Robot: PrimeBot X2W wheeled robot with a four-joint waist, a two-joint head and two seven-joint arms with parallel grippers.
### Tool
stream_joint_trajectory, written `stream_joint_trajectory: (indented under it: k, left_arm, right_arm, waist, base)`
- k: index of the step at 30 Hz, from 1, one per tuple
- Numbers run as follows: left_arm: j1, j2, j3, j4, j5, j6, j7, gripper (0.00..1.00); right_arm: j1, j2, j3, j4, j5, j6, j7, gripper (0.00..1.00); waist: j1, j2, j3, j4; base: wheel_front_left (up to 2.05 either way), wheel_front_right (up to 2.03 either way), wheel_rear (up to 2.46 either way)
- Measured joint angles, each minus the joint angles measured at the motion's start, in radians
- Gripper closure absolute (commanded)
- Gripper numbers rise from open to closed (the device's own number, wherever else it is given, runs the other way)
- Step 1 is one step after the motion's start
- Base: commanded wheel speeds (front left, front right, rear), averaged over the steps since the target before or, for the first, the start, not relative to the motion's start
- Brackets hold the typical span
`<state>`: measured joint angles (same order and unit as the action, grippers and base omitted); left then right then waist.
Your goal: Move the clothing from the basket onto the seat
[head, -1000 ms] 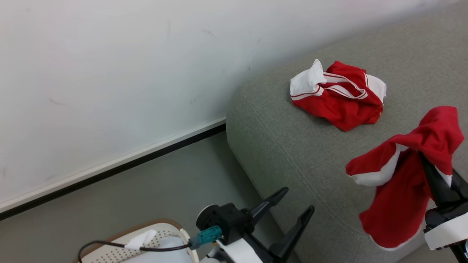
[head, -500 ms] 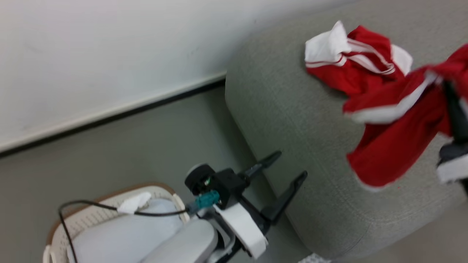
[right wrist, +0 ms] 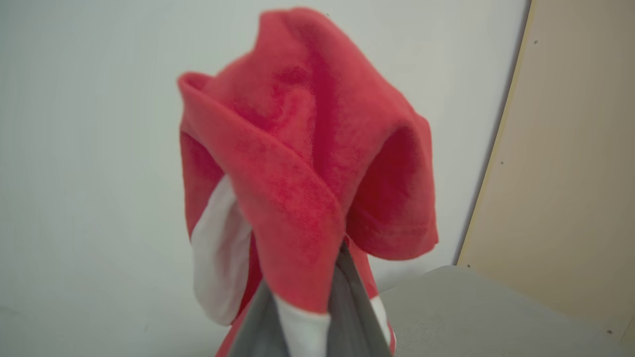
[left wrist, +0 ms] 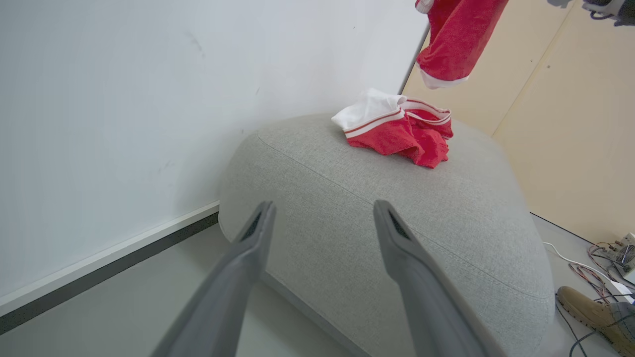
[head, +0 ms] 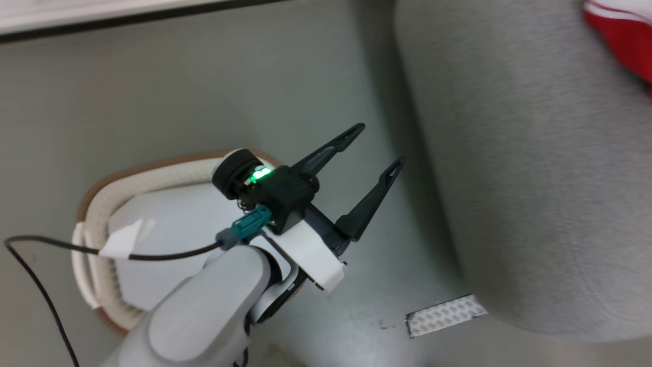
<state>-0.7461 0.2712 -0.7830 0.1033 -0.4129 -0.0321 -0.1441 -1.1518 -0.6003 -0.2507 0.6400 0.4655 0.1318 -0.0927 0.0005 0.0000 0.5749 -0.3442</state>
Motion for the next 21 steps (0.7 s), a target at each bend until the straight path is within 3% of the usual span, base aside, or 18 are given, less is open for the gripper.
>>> stream_joint_trajectory:
  k: [3, 7, 14, 15, 16, 17, 21]
  left_arm:
    - [0.017, 0.016, 0.012, -0.035, 0.000, 0.020, -0.009, 0.00]
    - [0.057, 0.038, 0.024, -0.084, 0.009, 0.057, -0.016, 0.00]
    - [0.085, 0.069, 0.047, -0.134, 0.009, 0.096, -0.016, 0.00]
    - [0.088, 0.074, 0.051, -0.136, 0.009, 0.100, -0.016, 0.00]
    - [0.089, 0.078, 0.054, -0.138, 0.009, 0.104, -0.016, 0.00]
    - [0.089, 0.082, 0.061, -0.139, 0.008, 0.105, -0.016, 0.00]
    - [0.102, 0.091, 0.078, -0.130, -0.007, 0.116, -0.031, 0.00]
  right_arm:
    - [-0.051, -0.028, -0.045, 0.139, -0.076, 0.000, -0.028, 1.00]
    - [-0.073, -0.017, -0.125, 0.306, -0.134, 0.000, -0.091, 1.00]
    - [-0.062, 0.106, -0.171, 0.481, -0.173, 0.000, -0.156, 1.00]
    - [-0.062, 0.112, -0.173, 0.489, -0.175, 0.000, -0.157, 0.84]
    - [-0.061, 0.118, -0.170, 0.495, -0.182, 0.000, -0.163, 0.59]
    - [-0.061, 0.123, -0.161, 0.498, -0.189, 0.000, -0.164, 0.00]
    - [-0.044, 0.146, -0.083, 0.473, -0.212, 0.000, -0.166, 0.00]
  waist:
    - [0.0000, 0.0000, 0.042, 0.060]
    - [-0.0001, 0.0000, 0.088, 0.131]
    - [-0.0001, -0.0001, 0.171, 0.186]
    - [-0.0001, 0.0000, 0.174, 0.186]
    - [-0.0001, 0.0000, 0.173, 0.185]
    - [-0.0002, -0.0001, 0.170, 0.182]
    - [-0.0003, -0.0001, 0.133, 0.162]
  base:
    - [0.00, 0.00, 0.00]
    - [0.00, 0.00, 0.00]
    - [0.00, 0.00, 0.00]
    - [0.00, 0.00, 0.00]
    - [0.00, 0.00, 0.00]
    - [0.00, 0.00, 0.00]
    - [0.00, 0.00, 0.00]
